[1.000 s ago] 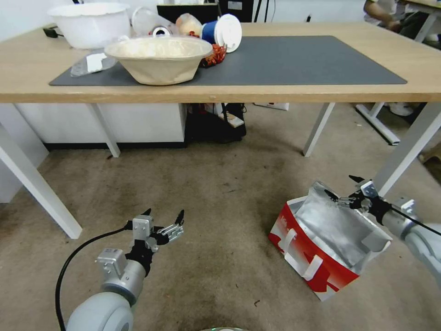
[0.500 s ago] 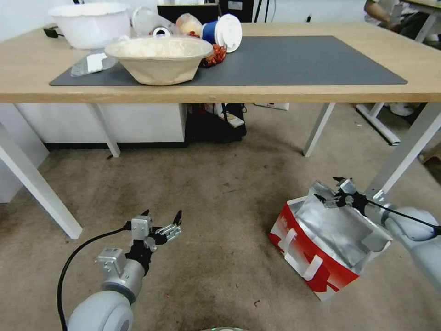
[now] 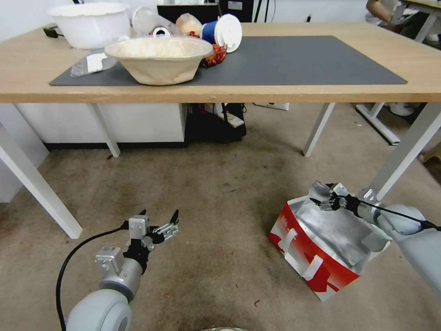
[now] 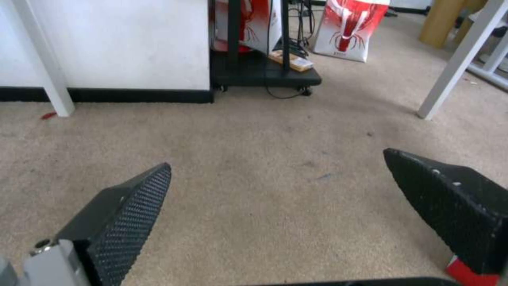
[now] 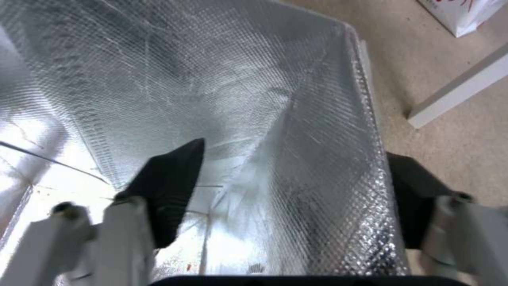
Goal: Pick up the food delivery bag from the floor and place it on the table.
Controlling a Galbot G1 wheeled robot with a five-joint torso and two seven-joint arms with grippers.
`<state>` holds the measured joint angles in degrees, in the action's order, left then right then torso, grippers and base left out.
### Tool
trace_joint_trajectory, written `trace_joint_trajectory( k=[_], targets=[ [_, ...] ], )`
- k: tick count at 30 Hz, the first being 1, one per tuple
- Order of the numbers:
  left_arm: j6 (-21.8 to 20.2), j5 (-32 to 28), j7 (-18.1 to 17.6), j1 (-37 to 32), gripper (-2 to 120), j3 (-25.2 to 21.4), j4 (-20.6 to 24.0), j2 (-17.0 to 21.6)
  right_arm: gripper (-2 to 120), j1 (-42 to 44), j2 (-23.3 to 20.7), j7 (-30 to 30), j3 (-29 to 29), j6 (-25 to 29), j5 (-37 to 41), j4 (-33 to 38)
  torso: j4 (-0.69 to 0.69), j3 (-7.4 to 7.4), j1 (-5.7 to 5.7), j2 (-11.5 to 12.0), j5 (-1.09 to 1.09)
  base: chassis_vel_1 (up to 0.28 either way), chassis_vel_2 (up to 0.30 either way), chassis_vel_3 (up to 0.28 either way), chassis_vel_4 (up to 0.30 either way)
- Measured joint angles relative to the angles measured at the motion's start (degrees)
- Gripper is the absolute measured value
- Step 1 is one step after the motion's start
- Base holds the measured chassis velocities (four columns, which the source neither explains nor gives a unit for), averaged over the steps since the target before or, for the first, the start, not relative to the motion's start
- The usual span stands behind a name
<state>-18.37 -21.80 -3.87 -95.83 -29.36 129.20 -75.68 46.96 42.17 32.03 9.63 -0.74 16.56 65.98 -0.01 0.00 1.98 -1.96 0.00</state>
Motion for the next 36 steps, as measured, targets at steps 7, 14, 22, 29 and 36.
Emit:
trace_joint_trajectory(
  k=[7,14,22,29,36],
  targets=[
    [0.1,-0.1,0.0,-0.1,100,-0.2,-0.1,0.1,39,-0.6,0.3,0.8,-0.5,0.4,0.6,-0.3,0.01,0.0,0.0,0.0,0.0,0.0,0.0,0.0,0.0],
    [0.1,-0.3,0.0,-0.1,100,-0.4,0.0,0.3,16,-0.6,0.3,1.2,-0.6,0.8,1.0,-0.4,0.01,0.0,0.0,0.0,0.0,0.0,0.0,0.0,0.0],
    [0.1,-0.8,-0.1,-0.3,100,-0.9,0.3,0.5,0,1.2,0.1,5.9,1.4,4.2,7.0,0.6,0.01,0.0,0.0,0.0,0.02,0.0,0.0,0.0,0.0],
    [0.3,-1.3,-0.2,-0.3,100,-1.4,0.5,0.6,0,6.4,-1.7,14.3,6.7,7.1,13.7,7.8,0.0,0.0,0.0,0.0,0.01,0.0,0.0,0.0,0.0],
    [0.4,-1.7,-0.5,-0.5,100,-2.2,1.4,0.5,0,12.2,-3.7,24.8,13.9,6.8,22.3,18.0,0.02,0.0,0.0,0.0,0.0,0.0,0.0,0.0,0.0]
  ],
)
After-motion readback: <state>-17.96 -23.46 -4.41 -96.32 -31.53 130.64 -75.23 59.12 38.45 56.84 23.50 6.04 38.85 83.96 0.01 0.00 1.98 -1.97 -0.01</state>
